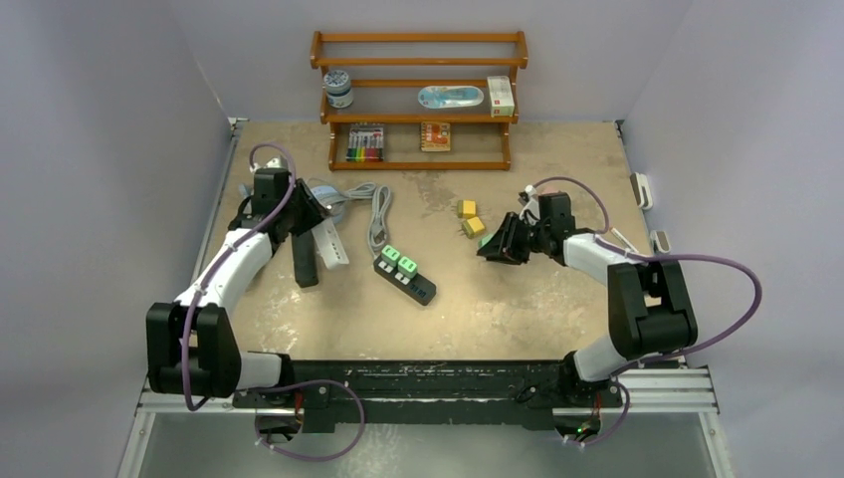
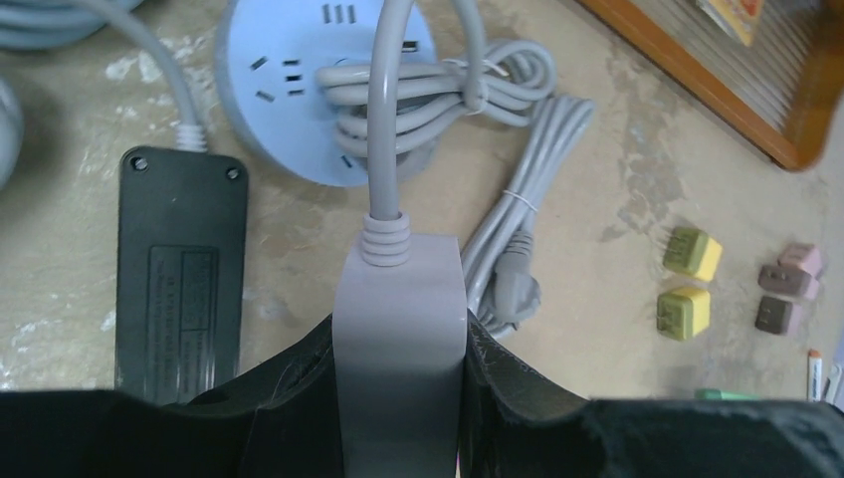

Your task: Pull the plug off the socket

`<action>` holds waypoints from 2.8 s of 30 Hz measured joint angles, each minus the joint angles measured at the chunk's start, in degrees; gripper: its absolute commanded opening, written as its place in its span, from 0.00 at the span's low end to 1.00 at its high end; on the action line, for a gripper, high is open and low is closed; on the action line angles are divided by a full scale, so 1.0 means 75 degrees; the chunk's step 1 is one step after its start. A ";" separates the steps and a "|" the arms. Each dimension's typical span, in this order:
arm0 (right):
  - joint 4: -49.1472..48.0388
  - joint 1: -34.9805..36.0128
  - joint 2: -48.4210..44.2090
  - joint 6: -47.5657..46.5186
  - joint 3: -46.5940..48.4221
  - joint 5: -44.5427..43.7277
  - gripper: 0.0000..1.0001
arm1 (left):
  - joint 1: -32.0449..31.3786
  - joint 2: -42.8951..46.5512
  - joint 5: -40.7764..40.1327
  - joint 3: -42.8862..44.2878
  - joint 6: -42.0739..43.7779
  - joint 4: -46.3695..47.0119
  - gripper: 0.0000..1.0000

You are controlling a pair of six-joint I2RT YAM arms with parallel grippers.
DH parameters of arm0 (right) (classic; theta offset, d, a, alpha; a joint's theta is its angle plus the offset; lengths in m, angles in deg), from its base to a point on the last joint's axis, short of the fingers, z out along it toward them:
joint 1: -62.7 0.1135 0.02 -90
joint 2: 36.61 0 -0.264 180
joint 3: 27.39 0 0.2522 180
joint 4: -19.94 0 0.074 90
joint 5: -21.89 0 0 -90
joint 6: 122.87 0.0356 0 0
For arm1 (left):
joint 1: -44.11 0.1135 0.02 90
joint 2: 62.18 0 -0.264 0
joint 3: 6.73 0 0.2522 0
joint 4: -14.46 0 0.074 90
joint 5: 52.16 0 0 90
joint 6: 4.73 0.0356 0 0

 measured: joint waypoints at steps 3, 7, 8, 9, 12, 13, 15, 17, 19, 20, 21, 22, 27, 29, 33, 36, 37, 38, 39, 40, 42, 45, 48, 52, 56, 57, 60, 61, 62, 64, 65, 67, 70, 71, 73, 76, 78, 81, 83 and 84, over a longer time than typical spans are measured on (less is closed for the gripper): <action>0.0117 0.0000 -0.0070 -0.0009 -0.0003 0.0000 0.73 | -0.0003 -0.0067 -0.0323 -0.0219 -0.0283 0.0085 0.00; 0.0370 0.0003 -0.0061 -0.0137 0.0012 -0.0245 0.94 | 0.0000 -0.0417 -0.0804 -0.0181 -0.0370 0.0003 0.06; 0.0434 0.0003 -0.0079 -0.0175 0.0044 -0.0370 0.96 | 0.0003 -0.0522 -0.0895 -0.0146 -0.0367 -0.0058 0.16; 0.0530 0.0006 -0.0122 -0.0221 0.0111 -0.0530 0.97 | 0.0009 -0.0595 -0.0941 -0.0119 -0.0364 -0.0111 0.26; 0.0927 0.0224 -0.0478 -0.0580 0.0600 -0.1195 0.99 | 0.0052 -0.0697 -0.0994 -0.0099 -0.0303 -0.0189 0.49; 0.1014 0.0455 -0.0612 -0.0796 0.0924 -0.1530 0.99 | 0.0073 -0.0697 -0.0988 -0.0099 -0.0259 -0.0201 0.57; 0.1049 0.1145 -0.0737 -0.1288 0.1734 -0.2022 0.99 | 0.0117 -0.0697 -0.0991 -0.0061 -0.0195 -0.0245 0.68; 0.0930 0.2282 -0.0609 -0.2022 0.2920 -0.2489 0.99 | 0.0166 -0.0699 -0.1110 0.0041 -0.0122 -0.0431 0.71; 0.0726 0.3235 -0.0297 -0.2629 0.3867 -0.2684 0.97 | 0.0242 -0.0705 -0.1408 0.0204 -0.0070 -0.0705 0.72; 0.0729 0.3535 -0.0015 -0.2996 0.4427 -0.2809 0.96 | 0.0306 -0.0705 -0.1536 0.0291 -0.0044 -0.0828 0.73; 0.0705 0.4118 0.0210 -0.3226 0.4733 -0.2876 0.95 | 0.0402 -0.0702 -0.1641 0.0367 -0.0035 -0.0927 0.73; 0.0726 0.4395 0.0446 -0.3439 0.5010 -0.2952 0.93 | 0.0519 -0.0685 -0.1708 0.0414 -0.0020 -0.0997 0.74; 0.1189 0.5190 0.2066 -0.4374 0.5703 -0.3191 0.87 | 0.1189 -0.0216 -0.1947 0.0431 -0.0020 -0.1346 0.77; 0.1565 0.5219 0.2565 -0.4575 0.5703 -0.3217 0.86 | 0.1364 0.0099 -0.2025 0.0428 -0.0020 -0.1451 0.78; 0.2104 0.5193 0.3133 -0.4832 0.5700 -0.3331 0.82 | 0.1515 0.0749 -0.2101 0.0428 -0.0017 -0.1489 0.79; 0.2165 0.5182 0.3156 -0.4908 0.5700 -0.3325 0.79 | 0.1518 0.0933 -0.2052 0.0417 -0.0015 -0.1478 0.80; 0.2151 0.5182 0.3153 -0.4934 0.5703 -0.3322 0.78 | 0.1518 0.0938 -0.2028 0.0388 -0.0015 -0.1472 0.80; 0.2142 0.5182 0.3153 -0.4948 0.5703 -0.3316 0.77 | 0.1518 0.0938 -0.1996 0.0353 -0.0017 -0.1472 0.81; 0.2142 0.5187 0.3156 -0.4960 0.5703 -0.3314 0.76 | 0.1518 0.0938 -0.1935 0.0294 -0.0017 -0.1472 0.81; 0.2145 0.5190 0.3156 -0.4966 0.5700 -0.3305 0.74 | 0.1518 0.0941 -0.1859 0.0224 -0.0020 -0.1469 0.81; 0.2124 0.5196 0.3156 -0.4983 0.5700 -0.3284 0.70 | 0.1518 0.0941 -0.1658 0.0055 -0.0029 -0.1408 0.81; 0.2113 0.5205 0.3165 -0.5004 0.5700 -0.3261 0.68 | 0.1518 0.0938 -0.1343 -0.0219 -0.0047 -0.1300 0.82; 0.2110 0.5219 0.3188 -0.5021 0.5700 -0.3241 0.65 | 0.1518 0.0924 -0.0953 -0.0370 -0.0047 -0.1247 0.83; 0.2107 0.5263 0.3366 -0.5074 0.5700 -0.3168 0.60 | 0.1396 0.0959 -0.0463 -0.0516 -0.0073 -0.0976 0.83; 0.2113 0.5316 0.3663 -0.5141 0.5700 -0.3130 0.41 | 0.0991 0.1023 -0.0289 -0.0527 -0.0140 -0.0801 0.84; 0.2116 0.5319 0.3722 -0.5161 0.5700 -0.3124 0.29 | 0.0883 0.1026 -0.0256 -0.0533 -0.0178 -0.0740 0.84; 0.2069 0.5342 0.3783 -0.5202 0.5724 -0.3168 0.00 | 0.0629 0.1026 -0.0216 -0.0650 -0.0312 -0.0548 0.84; 0.2075 0.5333 0.3783 -0.5179 0.5724 -0.3165 0.00 | 0.0557 0.1026 -0.0210 -0.0699 -0.0329 -0.0536 0.85; 0.2078 0.5330 0.3783 -0.5187 0.5724 -0.3147 0.00 | 0.0495 0.1026 -0.0204 -0.0752 -0.0367 -0.0513 0.85; 0.2090 0.5339 0.3765 -0.5147 0.5724 -0.3156 0.00 | 0.0379 0.1026 -0.0198 -0.0804 -0.0452 -0.0475 0.85; 0.2092 0.5339 0.3751 -0.5109 0.5718 -0.3168 0.00 | 0.0335 0.1029 -0.0195 -0.0813 -0.0484 -0.0443 0.85; 0.2084 0.5324 0.3681 -0.4983 0.5703 -0.3171 0.00 | 0.0125 0.1035 -0.0195 -0.0816 -0.0522 -0.0291 0.85; 0.2005 0.5214 0.3459 -0.4701 0.5636 -0.3092 0.00 | -0.0428 0.1029 -0.0274 -0.0816 -0.0542 -0.0070 0.85; 0.1979 0.5164 0.3343 -0.4570 0.5619 -0.2999 0.00 | -0.0527 0.1017 -0.0344 -0.0816 -0.0565 0.0015 0.85; 0.1836 0.4980 0.3048 -0.4296 0.5587 -0.2751 0.00 | -0.1195 0.0947 -0.0495 -0.0816 -0.0638 0.0157 0.85; 0.1396 0.4593 0.2530 -0.3858 0.5438 -0.2352 0.00 | -0.1684 0.0775 -0.0592 -0.0816 -0.0726 0.0391 0.85; 0.0959 0.4287 0.2127 -0.3515 0.5263 -0.1964 0.00 | -0.1851 0.0702 -0.0644 -0.0816 -0.0799 0.0621 0.85; 0.0656 0.3928 0.1816 -0.3153 0.5173 -0.1445 0.00 | -0.2025 0.0513 -0.0880 -0.0702 -0.0851 0.0965 0.85; 0.0525 0.3844 0.1786 -0.2987 0.5144 -0.1215 0.00 | -0.2107 0.0259 -0.1029 -0.0495 -0.0845 0.1067 0.85; 0.0487 0.3826 0.1786 -0.2911 0.5109 -0.1148 0.00 | -0.2159 0.0128 -0.1134 -0.0393 -0.0842 0.1072 0.85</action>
